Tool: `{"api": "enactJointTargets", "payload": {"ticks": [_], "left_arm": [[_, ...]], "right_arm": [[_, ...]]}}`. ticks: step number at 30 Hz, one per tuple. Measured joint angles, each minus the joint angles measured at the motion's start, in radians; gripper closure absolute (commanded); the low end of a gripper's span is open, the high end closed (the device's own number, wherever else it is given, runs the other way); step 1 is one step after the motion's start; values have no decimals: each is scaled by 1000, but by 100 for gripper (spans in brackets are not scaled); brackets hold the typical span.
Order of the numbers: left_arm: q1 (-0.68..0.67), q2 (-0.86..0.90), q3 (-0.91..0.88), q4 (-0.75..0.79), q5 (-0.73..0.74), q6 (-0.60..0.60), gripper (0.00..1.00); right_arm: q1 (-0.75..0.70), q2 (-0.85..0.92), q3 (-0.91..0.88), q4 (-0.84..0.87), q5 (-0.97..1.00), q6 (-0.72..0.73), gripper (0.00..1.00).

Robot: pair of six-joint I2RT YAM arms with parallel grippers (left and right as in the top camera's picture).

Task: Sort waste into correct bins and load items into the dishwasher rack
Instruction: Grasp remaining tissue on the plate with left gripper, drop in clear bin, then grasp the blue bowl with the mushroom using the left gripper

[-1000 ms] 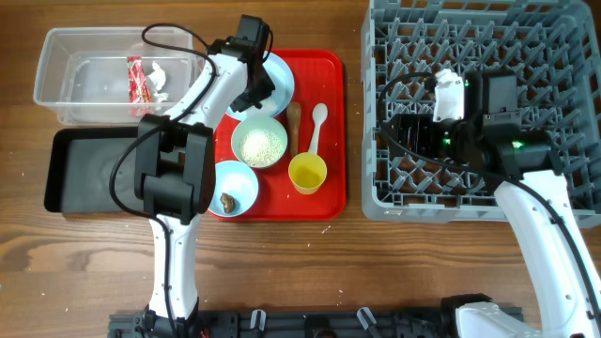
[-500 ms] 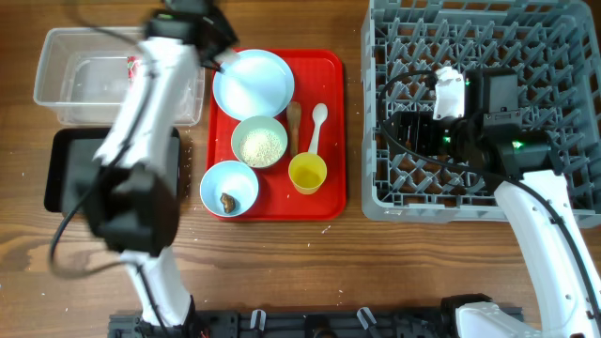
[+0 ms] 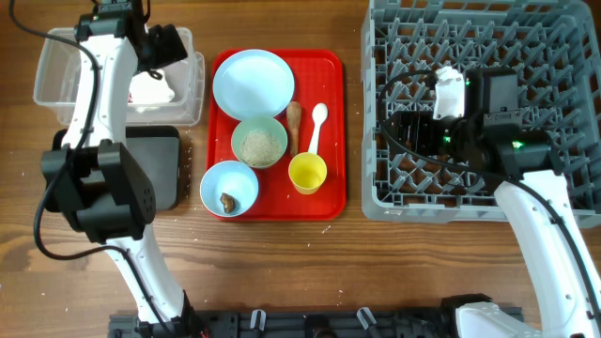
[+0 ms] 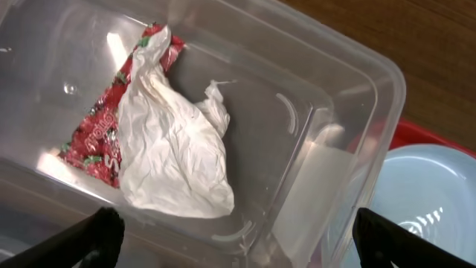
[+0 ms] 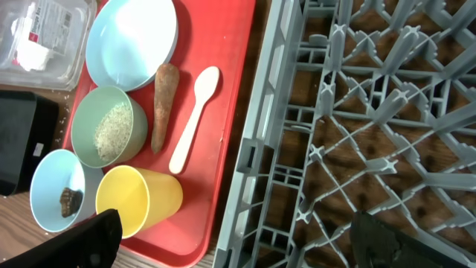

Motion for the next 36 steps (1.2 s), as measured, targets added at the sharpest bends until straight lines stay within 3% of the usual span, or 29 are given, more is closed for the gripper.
{"api": "enactJointTargets", "payload": {"ticks": [6,10,12,16,21,27,31,36], "left_arm": [[-16,-207,21,-374,275,47,3],[-77,-319,46,-646,348,116,11],[-100,-324,42,-687,360,132,11],[-189,-369,-140,-587,365,146,17],[-355,-464,-533,-229,367,150,17],[-391,-466,-846,-2,369,154,27],[-393,-470,-1010,196,361,167,63],[-393,-470,-1041,235,359,169,96]], "right_arm": [[0,0,0,2,0,4,0],[0,0,0,2,0,8,0],[0,0,0,2,0,8,0],[0,0,0,9,0,9,0],[0,0,0,10,-1,11,0],[0,0,0,3,-4,11,0],[0,1,1,6,-4,11,0],[0,1,1,5,-4,11,0]]}}
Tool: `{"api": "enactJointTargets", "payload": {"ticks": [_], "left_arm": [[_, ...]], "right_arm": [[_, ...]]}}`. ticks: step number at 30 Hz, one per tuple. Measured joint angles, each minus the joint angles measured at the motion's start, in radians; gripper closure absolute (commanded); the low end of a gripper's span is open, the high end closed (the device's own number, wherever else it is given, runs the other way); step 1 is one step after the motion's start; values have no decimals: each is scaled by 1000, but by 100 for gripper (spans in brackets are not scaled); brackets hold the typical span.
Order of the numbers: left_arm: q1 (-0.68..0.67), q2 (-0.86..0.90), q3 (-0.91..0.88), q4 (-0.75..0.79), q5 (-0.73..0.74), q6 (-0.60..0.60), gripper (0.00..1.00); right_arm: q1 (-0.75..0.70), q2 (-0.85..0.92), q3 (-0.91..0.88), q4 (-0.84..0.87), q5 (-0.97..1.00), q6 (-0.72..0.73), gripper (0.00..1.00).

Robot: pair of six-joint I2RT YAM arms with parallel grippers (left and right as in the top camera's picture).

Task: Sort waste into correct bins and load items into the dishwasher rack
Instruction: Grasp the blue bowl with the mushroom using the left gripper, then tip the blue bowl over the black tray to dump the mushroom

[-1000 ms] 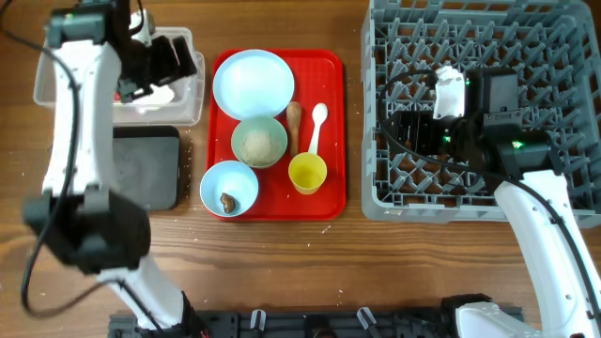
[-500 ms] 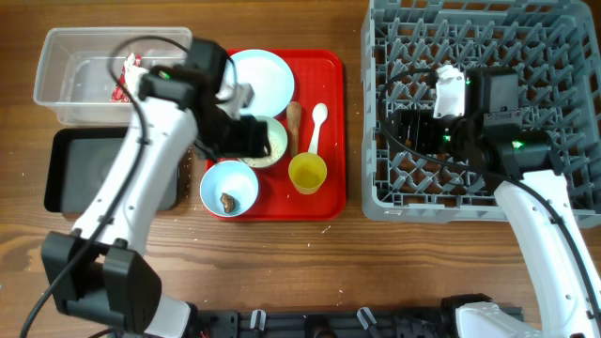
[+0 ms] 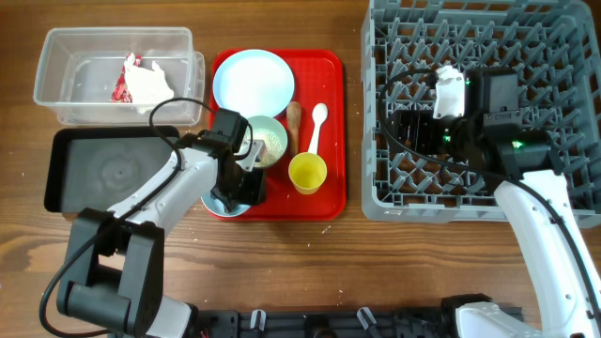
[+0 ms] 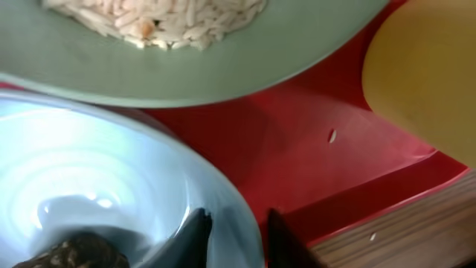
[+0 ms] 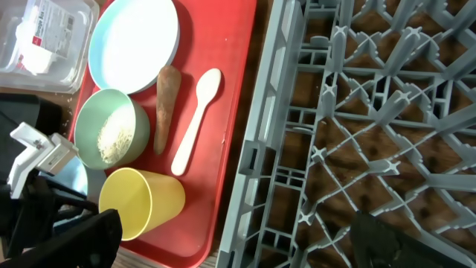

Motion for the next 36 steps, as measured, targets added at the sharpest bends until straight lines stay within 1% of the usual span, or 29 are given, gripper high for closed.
{"api": "enactJointTargets", "payload": {"ticks": [4,7,9,10,13,16,18,21,23,25,26,29,31,33,36], "left_arm": [[0,-26,17,-11,-28,-9,96],[0,-27,45,-72,-35,-13,96],[0,-26,109,-188,-34,-14,96],[0,-26,126,-209,-31,-16,96],[0,-16,237,-350,-12,-21,96],[3,-15,344,-418,-8,-24,96],[27,-16,393,-420,-1,-29,96],[156,-16,403,-420,13,-40,96],[277,-16,403,-408,37,-43,96],[430,-15,403,-381,80,-30,96],[450,-15,403,-378,94,-26,96],[629,22,402,-370,291,66,96],[705,61,399,-367,385,108,96],[802,123,381,-369,513,158,96],[909,193,377,-373,687,210,96]], "right_arm": [[0,0,0,-2,0,0,0],[0,0,0,-6,0,5,0],[0,0,0,-8,0,8,0],[0,0,0,-6,0,8,0],[0,0,0,-7,0,12,0],[0,0,0,-7,0,15,0],[0,0,0,-7,0,15,0],[0,0,0,-7,0,15,0],[0,0,0,-7,0,15,0],[0,0,0,-6,0,15,0],[0,0,0,-6,0,16,0],[0,0,0,-6,0,26,0],[0,0,0,-6,0,26,0],[0,0,0,-6,0,26,0],[0,0,0,-6,0,26,0]]}}
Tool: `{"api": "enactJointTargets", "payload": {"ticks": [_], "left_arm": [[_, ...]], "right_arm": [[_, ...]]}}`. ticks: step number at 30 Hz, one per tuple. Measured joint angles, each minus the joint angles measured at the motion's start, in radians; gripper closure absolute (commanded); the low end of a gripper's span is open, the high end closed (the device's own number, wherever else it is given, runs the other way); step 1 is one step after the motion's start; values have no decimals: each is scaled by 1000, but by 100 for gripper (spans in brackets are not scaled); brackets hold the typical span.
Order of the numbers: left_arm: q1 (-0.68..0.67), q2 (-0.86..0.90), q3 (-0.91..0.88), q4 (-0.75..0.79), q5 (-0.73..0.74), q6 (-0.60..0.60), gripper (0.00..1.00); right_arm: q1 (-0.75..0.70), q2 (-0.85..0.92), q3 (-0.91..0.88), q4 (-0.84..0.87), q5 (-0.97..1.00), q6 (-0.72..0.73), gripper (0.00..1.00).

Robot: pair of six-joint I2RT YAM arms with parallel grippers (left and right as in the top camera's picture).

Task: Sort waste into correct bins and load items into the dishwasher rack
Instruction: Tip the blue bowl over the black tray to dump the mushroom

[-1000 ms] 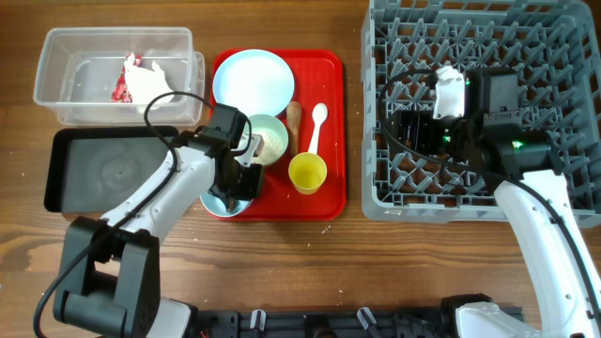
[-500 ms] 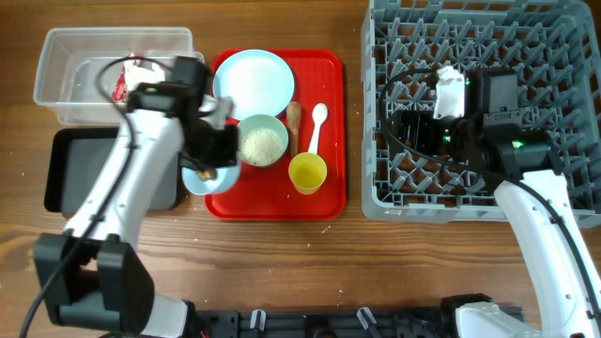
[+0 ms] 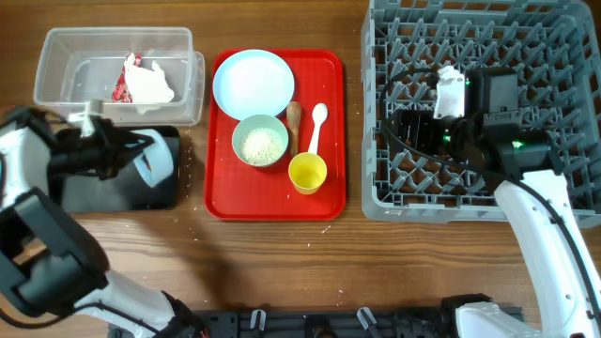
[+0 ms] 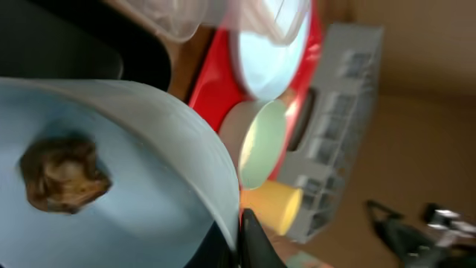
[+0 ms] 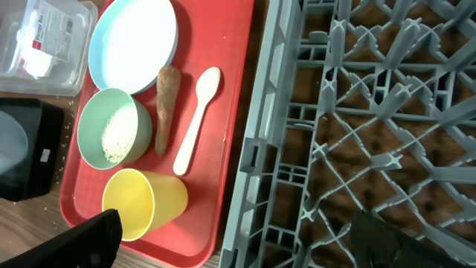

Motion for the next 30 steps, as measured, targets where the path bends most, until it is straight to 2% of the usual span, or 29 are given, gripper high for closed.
{"api": "enactJointTargets", "payload": {"ticks": [6,9,16,20,22,25,26,28,30], "left_arm": [[163,80,-1,-26,338,29,96],[178,82,-1,-35,430,18,96],[178,82,-1,-51,525,-85,96],[168,82,-1,-121,551,-65,96],[110,79,-2,-178,527,2,96],[-63,41,-2,-196,386,58,96],[-172,17,-2,-188,292,73,96],[-288,3,-2,-160,183,75,96],[-439,-1,-2,-126,-16,38,96]], "right_arm": [[0,0,0,0,0,12,0],[0,0,0,-1,0,15,0],[0,0,0,-1,0,16,0],[0,0,0,-1,0,16,0],[0,0,0,-1,0,16,0],[0,0,0,-1,0,16,0],[0,0,0,-1,0,16,0],[0,0,0,-3,0,19,0],[0,0,0,-2,0,19,0]]}}
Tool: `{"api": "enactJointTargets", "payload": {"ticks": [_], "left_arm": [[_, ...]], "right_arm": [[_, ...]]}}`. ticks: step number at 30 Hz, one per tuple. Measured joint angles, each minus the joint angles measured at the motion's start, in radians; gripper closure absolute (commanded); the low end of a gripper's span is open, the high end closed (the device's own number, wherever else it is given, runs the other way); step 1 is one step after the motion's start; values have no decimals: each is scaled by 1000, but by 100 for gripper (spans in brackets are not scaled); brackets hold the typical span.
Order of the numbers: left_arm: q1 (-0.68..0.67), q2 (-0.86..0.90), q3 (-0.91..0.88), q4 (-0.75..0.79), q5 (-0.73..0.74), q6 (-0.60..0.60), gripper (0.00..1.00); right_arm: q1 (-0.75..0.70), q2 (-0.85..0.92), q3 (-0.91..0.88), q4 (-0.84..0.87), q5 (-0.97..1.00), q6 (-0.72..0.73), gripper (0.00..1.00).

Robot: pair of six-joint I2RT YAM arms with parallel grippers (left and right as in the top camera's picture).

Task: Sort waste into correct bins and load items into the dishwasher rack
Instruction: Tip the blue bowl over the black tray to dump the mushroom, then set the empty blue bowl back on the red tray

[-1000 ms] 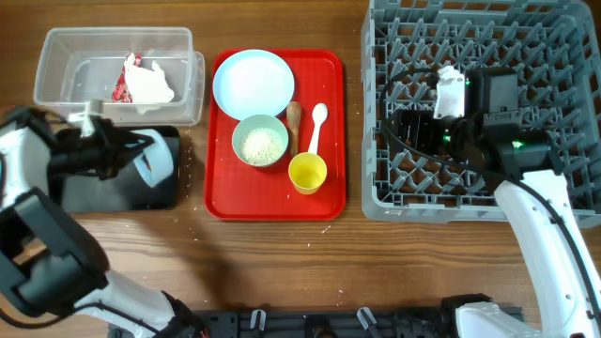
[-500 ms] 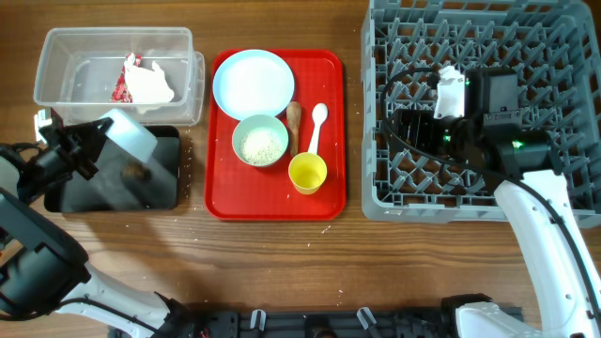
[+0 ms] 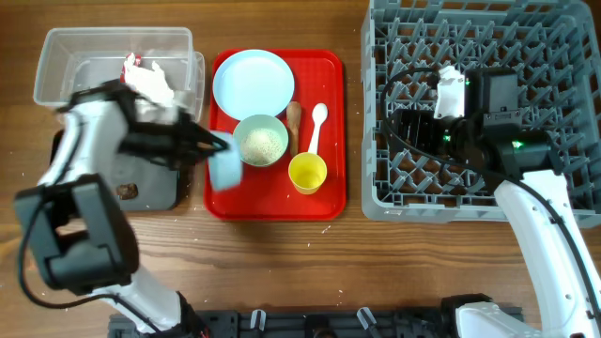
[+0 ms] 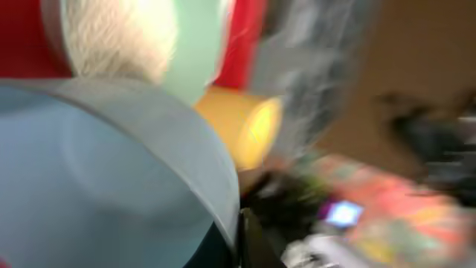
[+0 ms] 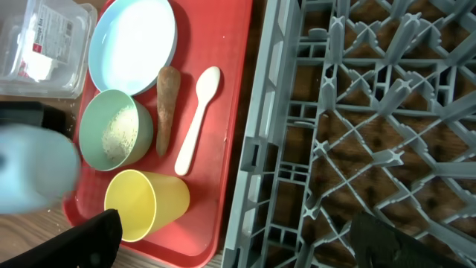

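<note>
My left gripper (image 3: 218, 150) is shut on the rim of the light blue bowl (image 3: 225, 169), held tilted and blurred over the front left corner of the red tray (image 3: 331, 199). The bowl (image 4: 111, 186) looks empty in the left wrist view, with the gripper (image 4: 239, 242) pinching its edge. A small brown scrap (image 3: 126, 192) lies in the black bin (image 3: 155, 192). My right gripper (image 3: 406, 131) hangs open over the grey dishwasher rack (image 3: 563, 56), nothing between its fingers (image 5: 89, 238).
On the tray stand a green bowl of rice (image 3: 260, 143), a yellow cup (image 3: 307, 173), a pale blue plate (image 3: 253, 83), a white spoon (image 3: 316, 125) and a brown stick-like piece (image 3: 294, 122). A clear bin (image 3: 56, 75) with wrappers sits at the back left.
My left gripper moved the blue bowl from over the black bin to over the tray's front left corner. The brown scrap has left the bowl and lies in the black bin. The right arm stayed still.
My left gripper was open over the clear bin with the wrappers in it. Then it gripped the rim of the blue bowl on the tray. Then it held the bowl, scrap inside, over the black bin. Now the empty bowl is over the tray.
</note>
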Motion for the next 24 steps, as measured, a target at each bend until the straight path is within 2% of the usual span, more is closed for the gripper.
{"api": "enactJointTargets", "payload": {"ticks": [1,4,8,9,10,11,12,19,20,22,24], "left_arm": [[-59,0,0,10,-115,-42,96],[-179,0,0,29,-334,-143,96],[-265,-2,0,29,-484,-240,95],[-286,-3,0,30,-511,-258,78],[-312,-5,0,31,-540,-272,65],[-326,-5,0,32,-550,-285,57],[-354,-5,0,32,-568,-285,53],[-408,-6,12,41,-589,-300,53],[-408,-5,31,26,-592,-300,51],[-408,-6,103,19,-592,-293,40],[-408,-8,147,52,-595,-252,40]], "right_arm": [[0,0,0,0,0,0,0],[0,0,0,0,0,0,0],[0,0,0,0,0,0,0],[0,0,0,0,0,0,0],[0,0,0,0,0,0,0],[0,0,0,-1,0,0,0],[0,0,0,-2,0,0,0],[0,0,0,-3,0,3,0],[0,0,0,-4,0,3,0],[0,0,0,-4,0,3,0],[0,0,0,-5,0,3,0]]}}
